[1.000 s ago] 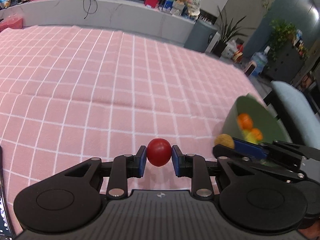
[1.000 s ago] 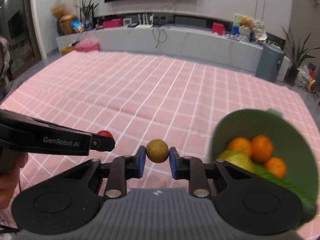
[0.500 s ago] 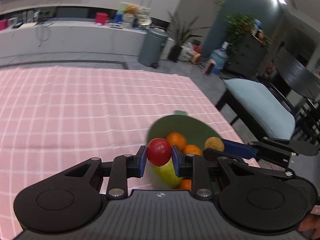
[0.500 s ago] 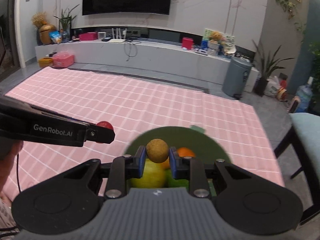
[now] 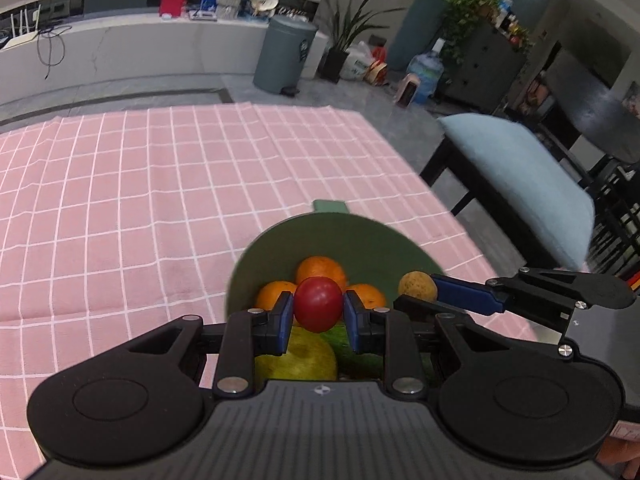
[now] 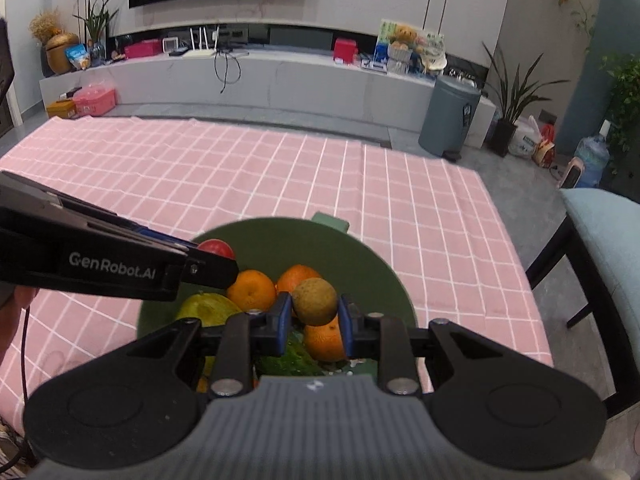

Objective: Organize fruits

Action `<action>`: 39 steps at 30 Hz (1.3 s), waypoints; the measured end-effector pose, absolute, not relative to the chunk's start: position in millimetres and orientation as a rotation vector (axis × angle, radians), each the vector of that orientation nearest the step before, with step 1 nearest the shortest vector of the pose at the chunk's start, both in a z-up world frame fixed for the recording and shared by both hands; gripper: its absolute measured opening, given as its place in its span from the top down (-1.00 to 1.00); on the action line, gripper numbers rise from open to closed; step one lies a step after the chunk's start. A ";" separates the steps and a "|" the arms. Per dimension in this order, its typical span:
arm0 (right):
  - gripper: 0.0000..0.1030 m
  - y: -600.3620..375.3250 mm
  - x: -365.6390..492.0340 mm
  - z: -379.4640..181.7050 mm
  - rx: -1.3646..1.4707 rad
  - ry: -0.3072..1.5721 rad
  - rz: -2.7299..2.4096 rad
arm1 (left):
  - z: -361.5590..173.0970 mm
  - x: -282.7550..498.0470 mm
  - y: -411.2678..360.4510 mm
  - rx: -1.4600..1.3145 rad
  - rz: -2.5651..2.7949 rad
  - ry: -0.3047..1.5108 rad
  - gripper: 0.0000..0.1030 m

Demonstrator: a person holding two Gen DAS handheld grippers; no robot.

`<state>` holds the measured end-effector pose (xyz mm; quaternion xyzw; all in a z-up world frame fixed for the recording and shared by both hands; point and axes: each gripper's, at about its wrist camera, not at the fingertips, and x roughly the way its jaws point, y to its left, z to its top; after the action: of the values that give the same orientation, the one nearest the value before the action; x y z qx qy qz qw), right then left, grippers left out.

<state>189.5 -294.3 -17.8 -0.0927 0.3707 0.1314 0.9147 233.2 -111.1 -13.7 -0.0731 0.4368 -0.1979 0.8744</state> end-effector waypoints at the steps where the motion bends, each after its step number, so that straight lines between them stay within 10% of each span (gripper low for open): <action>1: 0.60 -293.0 192.4 -20.0 -0.191 0.771 0.273 | -15.5 235.0 -110.4 -0.147 -0.402 0.919 0.42; 22: 0.59 -272.8 213.3 -53.2 -0.245 0.856 0.319 | -37.5 248.0 -108.0 -0.115 -0.366 0.993 0.22; 39: -0.15 -295.2 147.8 25.5 -0.180 0.640 0.234 | 48.6 175.8 -101.5 -0.010 -0.328 0.717 -0.38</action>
<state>147.8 -295.2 25.5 -0.0883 0.3133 0.1145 0.9386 175.8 -101.5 48.6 -0.0049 0.3491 -0.1600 0.9233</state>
